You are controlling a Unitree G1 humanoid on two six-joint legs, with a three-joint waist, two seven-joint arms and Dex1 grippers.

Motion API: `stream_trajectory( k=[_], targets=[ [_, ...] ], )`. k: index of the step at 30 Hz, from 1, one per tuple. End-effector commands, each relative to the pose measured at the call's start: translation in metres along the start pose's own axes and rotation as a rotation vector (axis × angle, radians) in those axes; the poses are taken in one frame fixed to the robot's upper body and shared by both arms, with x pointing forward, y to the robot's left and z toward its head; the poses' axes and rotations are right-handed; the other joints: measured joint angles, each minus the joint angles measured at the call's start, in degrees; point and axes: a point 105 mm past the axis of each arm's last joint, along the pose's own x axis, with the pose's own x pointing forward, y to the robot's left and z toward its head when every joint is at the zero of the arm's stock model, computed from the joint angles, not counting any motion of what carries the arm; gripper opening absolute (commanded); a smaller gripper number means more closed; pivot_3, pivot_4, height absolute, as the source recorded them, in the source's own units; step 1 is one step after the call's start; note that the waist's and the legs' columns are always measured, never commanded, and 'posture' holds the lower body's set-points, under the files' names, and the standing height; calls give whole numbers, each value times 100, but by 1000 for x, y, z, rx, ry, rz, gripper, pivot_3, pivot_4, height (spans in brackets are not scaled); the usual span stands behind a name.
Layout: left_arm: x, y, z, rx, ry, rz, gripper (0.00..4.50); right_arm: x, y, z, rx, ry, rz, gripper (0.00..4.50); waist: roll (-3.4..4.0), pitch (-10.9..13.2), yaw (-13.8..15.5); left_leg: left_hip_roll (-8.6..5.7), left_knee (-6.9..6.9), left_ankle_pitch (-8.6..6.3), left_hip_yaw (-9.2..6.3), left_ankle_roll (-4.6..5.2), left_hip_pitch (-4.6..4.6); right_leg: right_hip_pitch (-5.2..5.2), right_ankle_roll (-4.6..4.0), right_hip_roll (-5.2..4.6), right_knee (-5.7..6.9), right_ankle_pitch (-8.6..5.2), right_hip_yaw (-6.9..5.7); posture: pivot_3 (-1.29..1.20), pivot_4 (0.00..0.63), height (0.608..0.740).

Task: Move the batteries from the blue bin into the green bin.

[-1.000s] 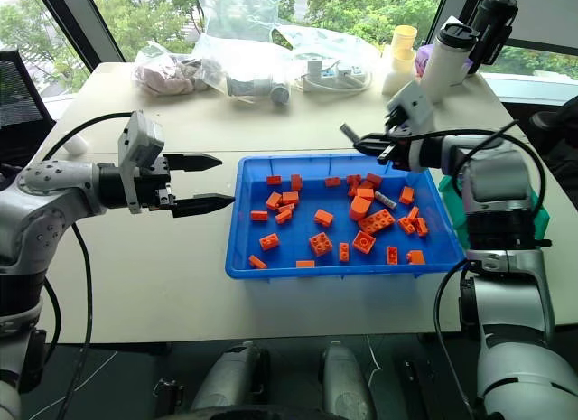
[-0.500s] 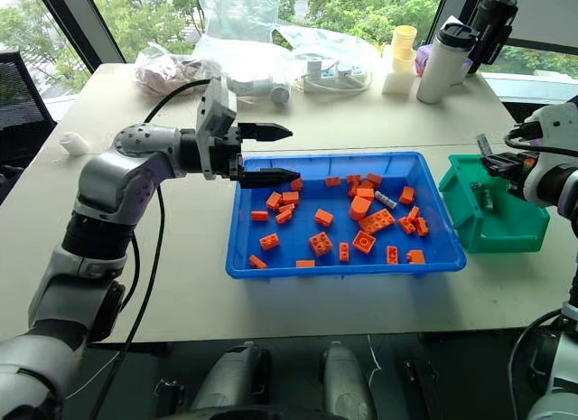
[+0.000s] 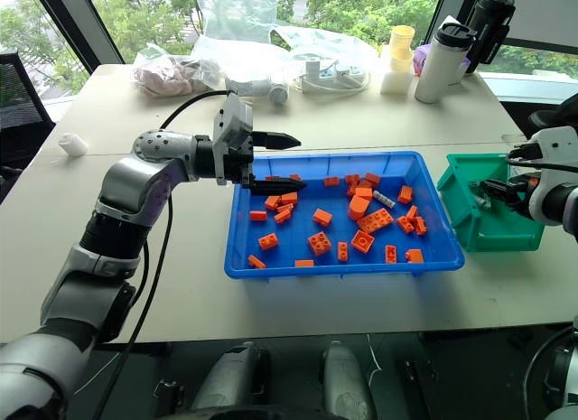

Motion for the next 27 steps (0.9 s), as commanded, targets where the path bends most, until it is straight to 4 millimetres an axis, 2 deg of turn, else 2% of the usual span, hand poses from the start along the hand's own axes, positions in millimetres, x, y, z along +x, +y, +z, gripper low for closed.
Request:
stream_trajectory(
  k=[1, 3, 5, 6, 7, 9, 13, 16, 20, 27],
  targets=[
    [-8, 1, 11, 48, -16, 23, 4500, -12, -14, 22, -47, -68, -63, 4453, 0, 0, -2, 0, 0, 0, 0, 0, 0, 0, 0, 0, 0, 0, 0, 0, 150, 740],
    [-12, 1, 10, 41, -11, 33, 4500, -15, -8, 38, -58, -134, -36, 4453, 0, 0, -4, 0, 0, 0, 0, 0, 0, 0, 0, 0, 0, 0, 0, 0, 150, 740],
    [-17, -1, 9, 30, -6, 35, 4500, -19, 16, 58, -54, -222, 88, 4453, 1, 0, -40, 1, 0, 0, 0, 0, 1, -1, 0, 1, 0, 0, 0, 0, 150, 740],
    [-21, -3, 8, 22, 1, 31, 4500, -21, 34, 66, -54, -249, 179, 4453, 1, 0, -56, 3, -1, 0, 0, 0, 2, -1, 0, 3, 1, 0, 1, 0, 150, 740],
    [-23, -5, 7, 17, 9, 27, 4500, -22, 48, 68, -59, -253, 244, 4453, 2, 0, -57, 7, -2, 0, 0, 0, 3, -2, 0, 7, 1, 0, 1, 0, 150, 740],
    [-28, -11, 4, 14, 33, 15, 4500, -21, 71, 65, -95, -228, 326, 4453, 1, 0, -33, 20, -2, 0, -7, 0, 2, -2, 0, 22, 1, 0, 1, 0, 150, 740],
    [-35, -26, 1, 5, 79, -21, 4500, -13, 109, 45, -185, -155, 447, 4453, 1, 0, 22, 29, -1, 0, -14, 0, -2, 0, -1, 31, -2, -1, -1, 0, 150, 740],
    [-40, -28, -2, 2, 105, -5, 4500, 1, 118, 34, -226, -122, 469, 4453, 1, 0, 20, 19, 4, 0, -12, 0, -4, 2, -1, 21, -4, -1, 0, 0, 150, 740],
    [-42, -28, -3, 2, 134, 5, 4500, 15, 120, 27, -270, -97, 473, 4453, 0, 0, 3, 14, 4, 0, -12, 0, -3, 2, -1, 17, -4, -1, 0, 0, 150, 740],
    [-45, -30, -9, 19, 188, 8, 4500, 43, 126, 4, -418, -2, 516, 4453, 1, 0, -26, 17, 3, 0, -11, 0, -1, 1, -1, 24, -2, -1, 0, 0, 150, 740]
  ],
)
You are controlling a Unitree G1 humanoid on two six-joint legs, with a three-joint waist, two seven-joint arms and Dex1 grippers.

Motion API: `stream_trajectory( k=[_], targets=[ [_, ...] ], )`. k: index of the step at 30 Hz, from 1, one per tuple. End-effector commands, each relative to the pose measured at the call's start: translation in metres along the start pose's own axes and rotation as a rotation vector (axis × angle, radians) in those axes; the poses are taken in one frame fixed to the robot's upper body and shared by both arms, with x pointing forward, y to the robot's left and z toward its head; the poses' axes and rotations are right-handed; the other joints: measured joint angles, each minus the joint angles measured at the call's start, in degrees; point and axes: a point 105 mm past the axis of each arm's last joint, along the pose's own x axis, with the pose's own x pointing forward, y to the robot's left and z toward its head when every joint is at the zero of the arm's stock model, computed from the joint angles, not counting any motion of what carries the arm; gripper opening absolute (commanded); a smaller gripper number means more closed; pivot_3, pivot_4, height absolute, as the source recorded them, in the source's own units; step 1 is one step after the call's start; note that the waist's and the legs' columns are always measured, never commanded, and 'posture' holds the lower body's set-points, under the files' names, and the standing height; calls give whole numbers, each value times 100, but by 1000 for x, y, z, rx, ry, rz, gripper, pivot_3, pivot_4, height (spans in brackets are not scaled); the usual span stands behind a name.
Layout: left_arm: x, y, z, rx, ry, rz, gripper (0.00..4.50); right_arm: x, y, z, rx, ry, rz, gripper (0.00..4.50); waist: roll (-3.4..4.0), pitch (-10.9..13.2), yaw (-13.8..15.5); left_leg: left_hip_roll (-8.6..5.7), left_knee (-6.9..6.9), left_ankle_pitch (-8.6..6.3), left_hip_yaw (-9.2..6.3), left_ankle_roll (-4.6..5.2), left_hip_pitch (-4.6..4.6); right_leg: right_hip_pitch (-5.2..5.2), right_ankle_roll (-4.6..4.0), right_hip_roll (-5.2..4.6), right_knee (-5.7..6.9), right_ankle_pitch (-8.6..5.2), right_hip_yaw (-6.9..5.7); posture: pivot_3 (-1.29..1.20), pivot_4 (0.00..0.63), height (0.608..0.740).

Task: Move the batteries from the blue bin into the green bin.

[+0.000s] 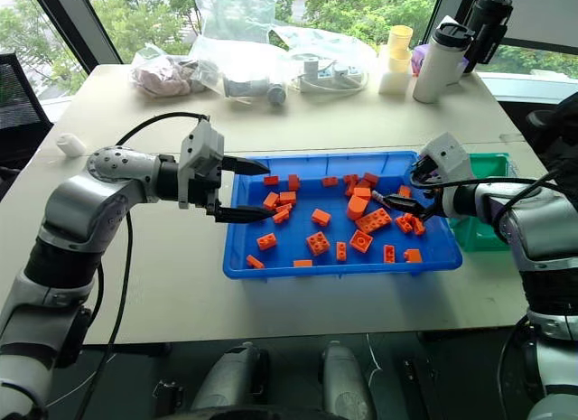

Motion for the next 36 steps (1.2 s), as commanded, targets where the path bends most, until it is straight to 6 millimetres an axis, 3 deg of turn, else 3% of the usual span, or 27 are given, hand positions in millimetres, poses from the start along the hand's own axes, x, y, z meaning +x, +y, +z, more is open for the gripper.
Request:
stream_trajectory(
  k=[1, 11, 14, 17, 21, 22, 26, 30, 33, 36],
  targets=[
    [-4, 2, 3, 45, 19, 26, 4500, 10, -8, 5, -93, 8, -11, 4453, 0, 0, -5, 1, 0, 0, 1, 0, 0, 0, 0, 1, 0, 0, 0, 0, 150, 740],
    [-4, 2, 5, 46, 4, 41, 4500, 43, -12, 8, -138, 22, 39, 4453, 0, 0, 16, 1, 0, 0, 1, -1, -1, -1, 0, 2, 0, 0, 0, 0, 150, 740],
    [-6, 2, 6, 45, -1, 53, 4500, 47, -15, -1, -147, 70, 50, 3658, 0, 0, 18, 1, 0, 0, 0, -1, -1, -1, 0, 1, 0, 0, 0, 0, 150, 740],
    [-7, 3, 7, 44, -5, 61, 4500, 47, -14, -4, -169, 97, 80, 2072, 0, 0, 15, 1, 0, 0, 1, -1, 0, 0, 0, 0, 0, 0, 0, 0, 150, 740],
    [-7, 2, 6, 44, -4, 64, 4500, 44, -18, 7, -169, 58, 53, 194, 0, 0, 27, -1, 1, 1, 0, -1, 0, 1, 0, -1, 0, 0, 0, 0, 150, 740],
    [-7, 2, 6, 44, -3, 65, 4500, 42, -21, 11, -169, 44, 40, 194, 0, 0, 28, -1, 2, 1, 0, -1, 0, 1, 0, -2, 0, 0, 0, 0, 150, 740],
    [-8, 3, 7, 43, -8, 72, 4500, 18, -34, 38, -123, -67, -41, 194, 1, 1, 30, -2, 1, 1, 0, -1, -1, -1, 0, -4, 0, 0, 0, 0, 150, 740],
    [-2, 10, 26, 19, -147, 95, 4500, -38, -54, 83, 44, -338, -188, 194, 3, 2, 39, -1, 1, 1, -1, -1, -2, -2, 0, -4, 1, 0, 0, 0, 150, 740],
    [3, 13, 34, 17, -195, 93, 4500, -63, -63, 85, 112, -399, -288, 194, 3, 2, 40, -1, 1, 1, -3, -1, -3, 0, 0, -6, 1, 0, -2, 0, 150, 740],
    [13, 11, 41, 21, -230, 57, 4500, -87, -77, 68, 168, -376, -426, 194, 2, 1, 68, -3, 1, 0, -3, -1, -3, 1, 0, -9, 0, 0, -2, 0, 150, 740]
  ],
)
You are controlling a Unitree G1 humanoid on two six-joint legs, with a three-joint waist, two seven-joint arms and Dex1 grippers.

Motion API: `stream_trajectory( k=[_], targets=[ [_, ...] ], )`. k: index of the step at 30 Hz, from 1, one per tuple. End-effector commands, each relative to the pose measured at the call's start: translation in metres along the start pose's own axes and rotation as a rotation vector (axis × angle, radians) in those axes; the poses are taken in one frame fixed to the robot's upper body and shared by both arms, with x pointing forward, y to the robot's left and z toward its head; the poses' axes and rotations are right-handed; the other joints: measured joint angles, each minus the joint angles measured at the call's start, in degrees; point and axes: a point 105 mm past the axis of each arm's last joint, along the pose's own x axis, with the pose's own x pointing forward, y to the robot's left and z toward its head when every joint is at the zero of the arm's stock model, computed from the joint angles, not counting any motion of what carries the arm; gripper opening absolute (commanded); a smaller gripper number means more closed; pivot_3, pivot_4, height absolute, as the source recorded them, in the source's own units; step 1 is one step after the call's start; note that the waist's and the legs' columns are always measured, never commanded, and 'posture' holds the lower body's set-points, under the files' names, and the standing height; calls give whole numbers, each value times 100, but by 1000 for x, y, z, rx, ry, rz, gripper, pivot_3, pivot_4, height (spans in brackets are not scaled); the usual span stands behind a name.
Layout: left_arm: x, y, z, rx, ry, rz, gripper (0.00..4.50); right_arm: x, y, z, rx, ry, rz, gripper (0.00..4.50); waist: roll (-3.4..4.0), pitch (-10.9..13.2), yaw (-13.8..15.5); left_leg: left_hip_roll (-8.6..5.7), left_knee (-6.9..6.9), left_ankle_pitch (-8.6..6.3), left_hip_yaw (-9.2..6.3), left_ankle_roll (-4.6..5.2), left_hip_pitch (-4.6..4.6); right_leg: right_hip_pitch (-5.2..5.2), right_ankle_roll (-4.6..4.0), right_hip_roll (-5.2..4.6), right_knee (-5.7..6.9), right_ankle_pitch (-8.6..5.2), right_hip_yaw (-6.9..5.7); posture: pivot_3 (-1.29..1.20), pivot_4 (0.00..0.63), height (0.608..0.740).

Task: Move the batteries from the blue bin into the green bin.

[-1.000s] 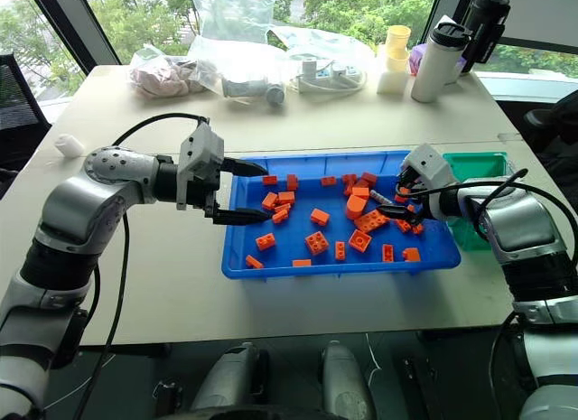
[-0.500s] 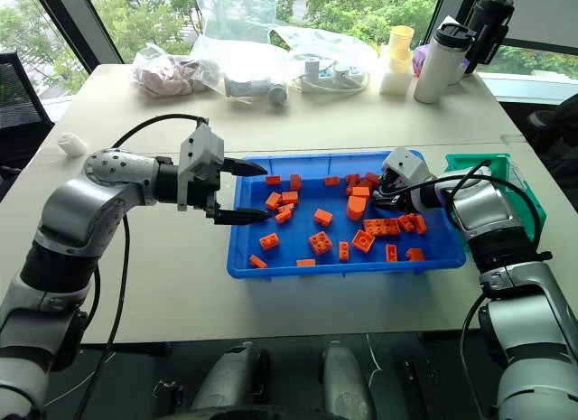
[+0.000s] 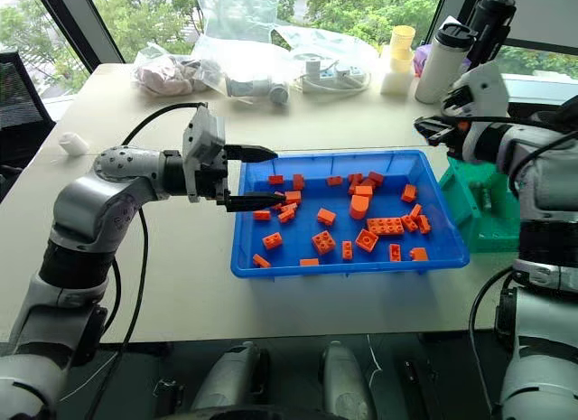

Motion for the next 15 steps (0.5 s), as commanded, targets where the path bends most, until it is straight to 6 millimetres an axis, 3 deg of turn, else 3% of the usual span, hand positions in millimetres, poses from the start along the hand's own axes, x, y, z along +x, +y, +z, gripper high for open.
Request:
stream_trajectory(
  k=[1, 6, 14, 15],
  targets=[
    [7, -1, 18, 44, -70, -27, 4500, -30, -28, -4, 31, 10, -177, 194, 0, 0, 30, -3, 0, 0, 0, 0, 0, 1, 0, -4, 0, 0, 0, 0, 150, 740],
    [20, -4, 20, 57, -90, -79, 4500, -50, -54, -44, 27, 154, -325, 194, 2, -2, 39, -11, 0, 0, 12, 0, 1, -1, 1, -14, 2, 0, 1, 0, 150, 740],
    [22, -1, 12, 62, -61, -78, 4500, -53, -67, -68, 64, 237, -397, 194, 5, -3, -47, -8, -2, 0, 12, 0, 6, -2, 1, -5, 6, 0, 3, 0, 150, 740],
    [21, -1, 12, 60, -61, -77, 4500, -53, -67, -70, 66, 242, -396, 630, 5, -3, -44, -8, -2, 0, 12, 0, 6, -2, 1, -5, 6, 0, 4, 0, 150, 740]
  ],
)
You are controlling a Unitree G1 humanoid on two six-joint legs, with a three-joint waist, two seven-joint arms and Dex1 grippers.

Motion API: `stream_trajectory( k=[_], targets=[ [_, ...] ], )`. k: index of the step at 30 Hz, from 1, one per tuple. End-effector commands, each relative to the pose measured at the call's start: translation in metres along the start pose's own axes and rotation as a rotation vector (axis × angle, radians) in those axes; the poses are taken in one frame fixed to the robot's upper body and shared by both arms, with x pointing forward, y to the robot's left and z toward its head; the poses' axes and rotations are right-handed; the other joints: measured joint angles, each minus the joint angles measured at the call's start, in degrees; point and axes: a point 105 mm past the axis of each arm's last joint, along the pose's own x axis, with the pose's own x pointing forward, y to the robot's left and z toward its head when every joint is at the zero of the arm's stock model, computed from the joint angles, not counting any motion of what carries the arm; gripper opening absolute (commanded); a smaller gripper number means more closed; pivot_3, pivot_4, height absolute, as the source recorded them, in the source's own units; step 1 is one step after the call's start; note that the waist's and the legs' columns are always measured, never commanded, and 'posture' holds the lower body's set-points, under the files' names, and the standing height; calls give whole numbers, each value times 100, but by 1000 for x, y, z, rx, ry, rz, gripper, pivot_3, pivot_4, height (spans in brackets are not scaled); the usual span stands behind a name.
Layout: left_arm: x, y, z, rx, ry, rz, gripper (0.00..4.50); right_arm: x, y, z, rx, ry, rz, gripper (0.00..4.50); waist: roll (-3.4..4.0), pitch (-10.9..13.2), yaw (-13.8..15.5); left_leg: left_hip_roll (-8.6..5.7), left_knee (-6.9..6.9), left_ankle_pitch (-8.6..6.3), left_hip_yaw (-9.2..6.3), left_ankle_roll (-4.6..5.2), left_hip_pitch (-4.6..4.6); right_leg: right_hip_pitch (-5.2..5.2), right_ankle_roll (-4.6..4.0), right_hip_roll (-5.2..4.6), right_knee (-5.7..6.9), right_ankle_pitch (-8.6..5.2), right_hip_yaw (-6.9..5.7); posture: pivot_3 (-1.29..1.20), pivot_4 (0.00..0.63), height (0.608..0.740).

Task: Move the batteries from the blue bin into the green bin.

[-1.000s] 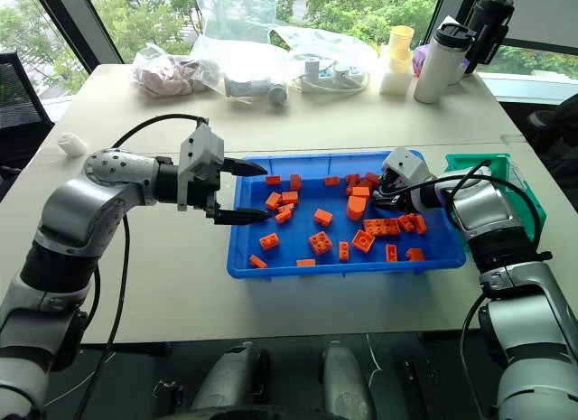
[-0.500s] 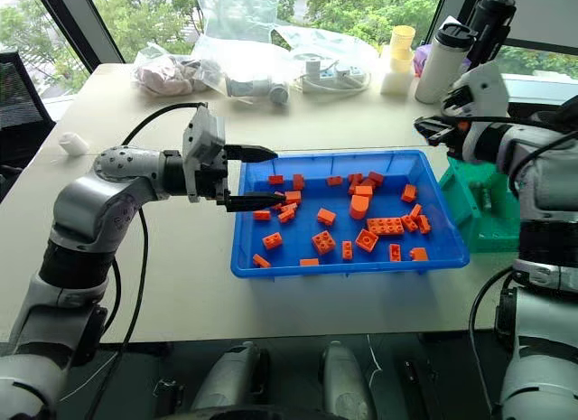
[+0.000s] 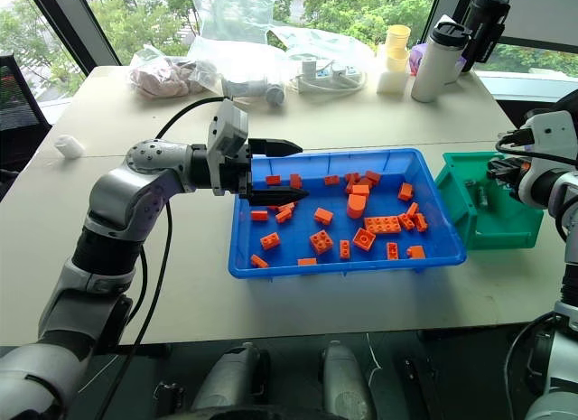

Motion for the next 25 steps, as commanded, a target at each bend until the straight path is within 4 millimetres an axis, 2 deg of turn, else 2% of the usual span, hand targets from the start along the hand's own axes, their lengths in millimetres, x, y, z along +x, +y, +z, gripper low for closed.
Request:
stream_trajectory(
  k=[1, 2, 7, 12, 14, 16, 18, 21, 25],
  targets=[
    [-4, 0, 9, 41, -15, 2, 4500, -7, -8, 10, -12, -32, -26, 1110, 0, 0, 7, 0, 0, 0, 0, 0, 0, 0, 0, -1, 0, 0, 0, 0, 150, 740],
    [-5, 0, 9, 38, -13, 6, 4500, -7, -8, 10, -13, -30, -22, 1375, 0, 0, 8, 0, 0, 0, 0, 0, 0, 0, 0, -1, 0, 0, 0, 0, 150, 740],
    [-14, 2, 8, 21, 0, 26, 4500, -10, -9, 21, -49, -66, -26, 3821, 0, 0, 11, 0, 0, 0, 0, 0, -1, 0, 0, -2, 0, 0, 0, 0, 150, 740],
    [-34, 7, 10, -12, 2, 68, 4500, -22, 2, 55, -103, -207, 55, 3821, 0, 0, -5, 0, 0, 0, -1, 0, -1, 0, 0, -3, 0, 0, 0, 0, 150, 740],
    [-48, 9, 11, -33, 7, 98, 4500, -31, 17, 67, -122, -295, 160, 3821, 0, 0, -12, 4, 0, 0, -1, 0, 0, 0, 0, 2, 0, 0, 0, 0, 150, 740],
    [-73, 9, 11, -78, 25, 147, 4500, -49, 38, 74, -107, -384, 329, 3821, 0, 0, -17, 8, 0, 0, -2, 0, 0, -1, 0, 6, -1, 0, 0, 0, 150, 740],
    [-94, 5, 7, -112, 62, 193, 4500, -64, 51, 67, -108, -403, 446, 3821, 0, 1, -15, 21, -9, -1, -5, 1, -1, -1, 0, 16, -7, 0, 1, 0, 150, 740],
    [-119, -4, -1, -168, 130, 279, 4500, -73, 66, 41, -145, -297, 545, 3821, -2, 1, 39, 33, -7, -2, -13, 1, -1, 7, 0, 24, -13, 0, -6, 0, 150, 740],
    [-134, -16, -5, -223, 160, 336, 4500, -85, 87, 21, -140, -215, 673, 3821, -3, 2, 41, 27, 2, -2, -13, 1, 2, 19, 0, 12, -15, 0, -7, 0, 150, 740]
  ],
)
